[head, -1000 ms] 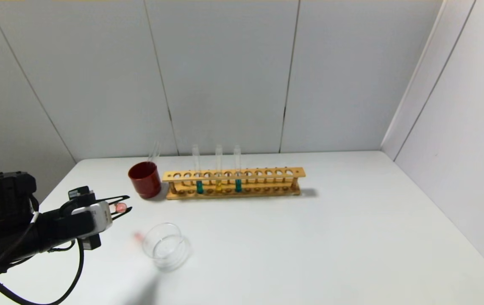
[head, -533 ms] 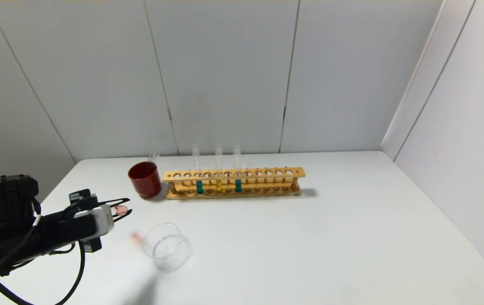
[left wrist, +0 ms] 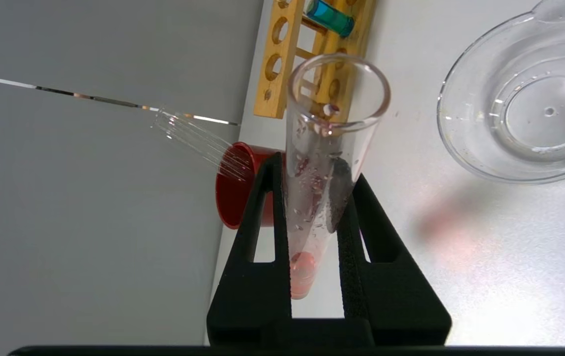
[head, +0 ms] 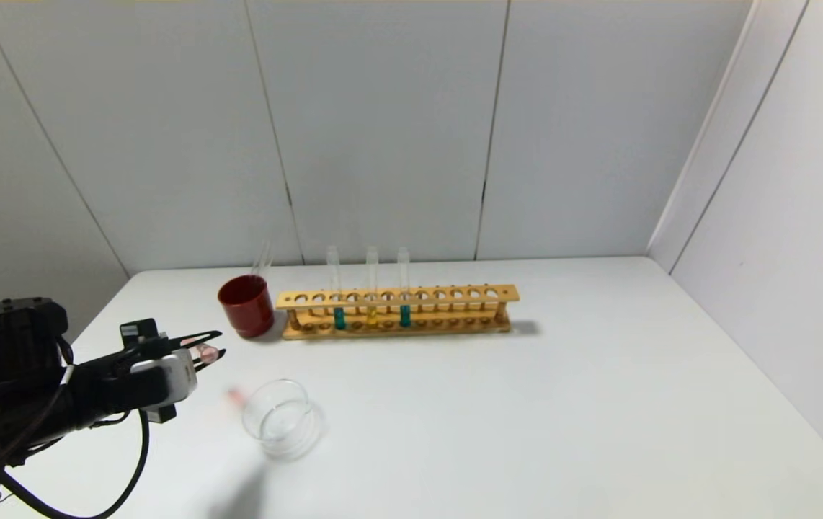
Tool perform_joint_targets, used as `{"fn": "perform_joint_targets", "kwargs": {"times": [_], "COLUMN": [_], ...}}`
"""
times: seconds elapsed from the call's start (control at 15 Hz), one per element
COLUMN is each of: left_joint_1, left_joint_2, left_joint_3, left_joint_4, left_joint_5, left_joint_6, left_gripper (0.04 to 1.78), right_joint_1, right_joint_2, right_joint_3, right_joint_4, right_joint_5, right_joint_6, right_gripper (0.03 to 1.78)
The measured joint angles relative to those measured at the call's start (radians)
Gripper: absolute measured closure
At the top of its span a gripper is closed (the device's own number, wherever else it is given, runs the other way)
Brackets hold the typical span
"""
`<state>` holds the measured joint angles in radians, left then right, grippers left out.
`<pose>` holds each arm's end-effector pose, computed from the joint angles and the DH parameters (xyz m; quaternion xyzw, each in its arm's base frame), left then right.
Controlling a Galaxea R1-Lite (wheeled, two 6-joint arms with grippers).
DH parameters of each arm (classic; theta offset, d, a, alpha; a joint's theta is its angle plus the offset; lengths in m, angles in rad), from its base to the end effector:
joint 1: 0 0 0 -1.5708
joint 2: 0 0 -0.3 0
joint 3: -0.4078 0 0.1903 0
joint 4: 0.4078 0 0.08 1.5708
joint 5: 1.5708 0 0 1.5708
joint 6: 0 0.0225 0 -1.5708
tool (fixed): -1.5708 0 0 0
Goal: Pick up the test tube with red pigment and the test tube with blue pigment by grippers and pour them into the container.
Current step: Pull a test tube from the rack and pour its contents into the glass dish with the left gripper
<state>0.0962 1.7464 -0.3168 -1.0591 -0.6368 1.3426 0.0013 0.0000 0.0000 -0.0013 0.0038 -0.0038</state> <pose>0.2433 0.0100 0.0975 0.5375 -0.0286 -0.3125 0.7827 -0.0228 0.0001 0.0756 -0.0019 -0.0007 0.0025 1.0000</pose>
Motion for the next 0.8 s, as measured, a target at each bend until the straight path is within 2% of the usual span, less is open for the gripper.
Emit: {"fn": "perform_joint_targets", "kwargs": {"times": [0.8], "left_joint_1": [-0.002], "left_joint_2": [0.065], "left_joint_3": [-0.01], "left_joint_4": [0.002], "left_joint_5": [0.011], "left_joint_6": [0.089], "left_gripper": [1.5], "right_joint_1": [0.0], "right_joint_2": [0.0], "right_joint_3": [0.0], "right_joint_4": [0.0], "right_joint_5": [0.0], "right_joint_6": [0.0], "right_gripper": [0.06]}}
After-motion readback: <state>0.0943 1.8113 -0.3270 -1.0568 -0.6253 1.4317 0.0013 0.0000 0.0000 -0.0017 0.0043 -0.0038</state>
